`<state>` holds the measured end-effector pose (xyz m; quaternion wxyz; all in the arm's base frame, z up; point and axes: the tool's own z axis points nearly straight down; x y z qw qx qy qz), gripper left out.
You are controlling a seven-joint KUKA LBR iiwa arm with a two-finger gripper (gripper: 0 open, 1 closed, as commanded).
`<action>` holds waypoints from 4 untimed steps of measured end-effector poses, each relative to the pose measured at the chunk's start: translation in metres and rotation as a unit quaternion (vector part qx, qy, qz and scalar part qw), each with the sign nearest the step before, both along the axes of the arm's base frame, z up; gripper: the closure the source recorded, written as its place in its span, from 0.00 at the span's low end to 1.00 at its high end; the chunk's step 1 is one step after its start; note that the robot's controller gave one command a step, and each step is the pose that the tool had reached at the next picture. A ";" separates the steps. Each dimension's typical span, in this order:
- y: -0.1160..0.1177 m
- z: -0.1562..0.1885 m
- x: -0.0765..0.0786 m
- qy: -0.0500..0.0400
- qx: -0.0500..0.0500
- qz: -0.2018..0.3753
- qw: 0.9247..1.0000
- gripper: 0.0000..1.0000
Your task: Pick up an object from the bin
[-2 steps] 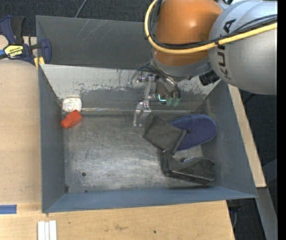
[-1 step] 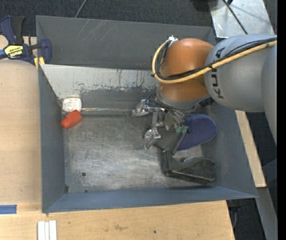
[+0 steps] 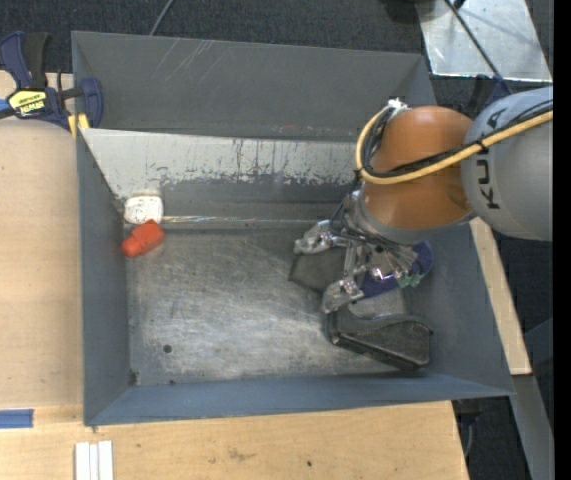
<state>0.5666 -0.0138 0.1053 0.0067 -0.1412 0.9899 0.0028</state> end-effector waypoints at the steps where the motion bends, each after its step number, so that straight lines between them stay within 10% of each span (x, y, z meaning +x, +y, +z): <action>1: -0.003 0.161 -0.019 0.000 -0.003 -0.070 0.998 0.00; 2: -0.053 0.015 -0.028 -0.001 -0.003 0.020 1.000 0.00; 3: -0.075 0.075 -0.014 0.001 -0.006 0.076 0.997 0.00; 4: -0.102 -0.012 0.031 -0.004 -0.006 0.327 0.945 0.00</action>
Offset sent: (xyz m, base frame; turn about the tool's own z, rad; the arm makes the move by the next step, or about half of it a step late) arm -0.0216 -0.0027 0.1552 0.1380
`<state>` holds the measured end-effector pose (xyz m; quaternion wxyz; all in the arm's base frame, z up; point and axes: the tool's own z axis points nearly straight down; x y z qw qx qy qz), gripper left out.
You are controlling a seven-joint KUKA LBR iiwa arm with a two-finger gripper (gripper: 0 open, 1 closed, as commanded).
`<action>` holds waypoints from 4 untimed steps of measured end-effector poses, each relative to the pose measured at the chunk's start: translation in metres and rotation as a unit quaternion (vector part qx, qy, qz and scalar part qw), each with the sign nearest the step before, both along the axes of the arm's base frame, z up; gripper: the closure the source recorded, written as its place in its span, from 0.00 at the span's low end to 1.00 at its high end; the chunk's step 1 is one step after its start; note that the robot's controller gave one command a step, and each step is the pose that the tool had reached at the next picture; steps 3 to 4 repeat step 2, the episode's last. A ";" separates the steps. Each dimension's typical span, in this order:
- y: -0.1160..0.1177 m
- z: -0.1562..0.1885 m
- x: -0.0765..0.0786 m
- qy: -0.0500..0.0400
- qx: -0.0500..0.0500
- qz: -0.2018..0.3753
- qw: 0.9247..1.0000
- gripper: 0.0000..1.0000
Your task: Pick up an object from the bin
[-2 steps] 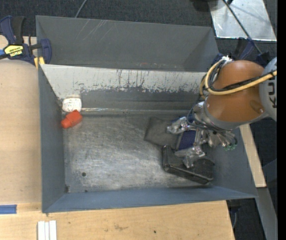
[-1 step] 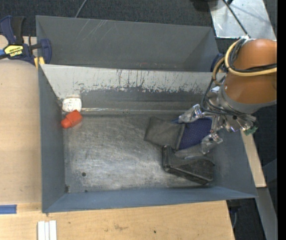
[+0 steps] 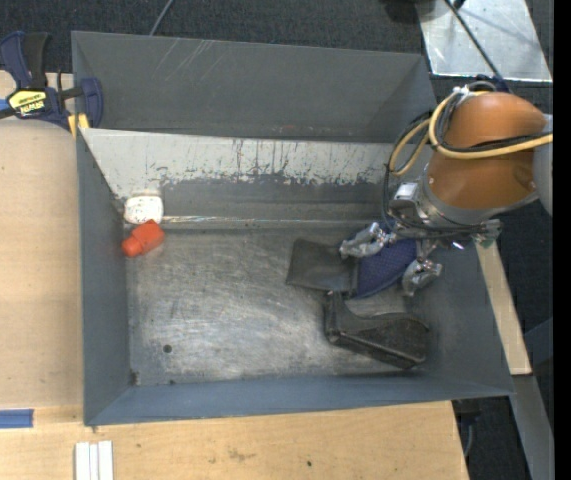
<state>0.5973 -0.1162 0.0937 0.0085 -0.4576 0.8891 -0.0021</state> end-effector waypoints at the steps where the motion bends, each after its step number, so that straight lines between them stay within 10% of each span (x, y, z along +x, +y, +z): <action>1: 0.001 0.004 0.002 -0.003 0.001 -0.001 1.000 1.00; 2: -0.044 0.174 -0.005 0.003 -0.005 0.108 0.994 1.00; 4: -0.044 0.174 -0.005 0.003 -0.005 0.108 0.994 1.00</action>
Offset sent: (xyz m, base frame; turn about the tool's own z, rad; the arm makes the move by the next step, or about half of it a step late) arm 0.0000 0.0000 0.0000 0.0000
